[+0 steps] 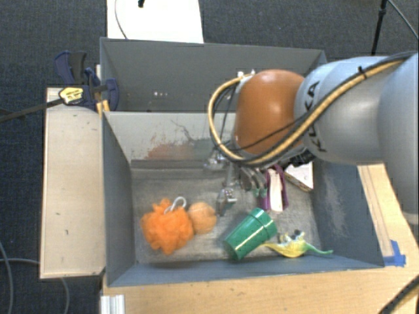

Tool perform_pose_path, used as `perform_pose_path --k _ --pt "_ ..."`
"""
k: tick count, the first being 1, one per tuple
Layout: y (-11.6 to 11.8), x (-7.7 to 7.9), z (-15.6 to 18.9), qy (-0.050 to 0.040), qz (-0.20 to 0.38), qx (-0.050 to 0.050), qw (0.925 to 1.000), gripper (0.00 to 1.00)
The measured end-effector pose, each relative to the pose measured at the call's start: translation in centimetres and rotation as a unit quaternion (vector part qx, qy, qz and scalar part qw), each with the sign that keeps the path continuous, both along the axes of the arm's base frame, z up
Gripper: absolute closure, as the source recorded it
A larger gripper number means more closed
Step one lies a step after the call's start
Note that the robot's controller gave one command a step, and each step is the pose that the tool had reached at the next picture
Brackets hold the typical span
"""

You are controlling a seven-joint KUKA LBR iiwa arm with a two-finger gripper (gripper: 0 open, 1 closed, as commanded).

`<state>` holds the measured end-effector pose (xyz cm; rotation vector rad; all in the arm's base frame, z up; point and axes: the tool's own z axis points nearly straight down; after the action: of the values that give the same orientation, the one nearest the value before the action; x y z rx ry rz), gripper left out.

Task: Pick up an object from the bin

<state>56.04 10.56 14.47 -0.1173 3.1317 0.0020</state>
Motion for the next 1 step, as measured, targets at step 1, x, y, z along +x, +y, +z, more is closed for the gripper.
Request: perform_pose_path --k 1 --pt "2.13 0.21 -5.8 0.0005 0.055 -0.001 0.9985 0.0"
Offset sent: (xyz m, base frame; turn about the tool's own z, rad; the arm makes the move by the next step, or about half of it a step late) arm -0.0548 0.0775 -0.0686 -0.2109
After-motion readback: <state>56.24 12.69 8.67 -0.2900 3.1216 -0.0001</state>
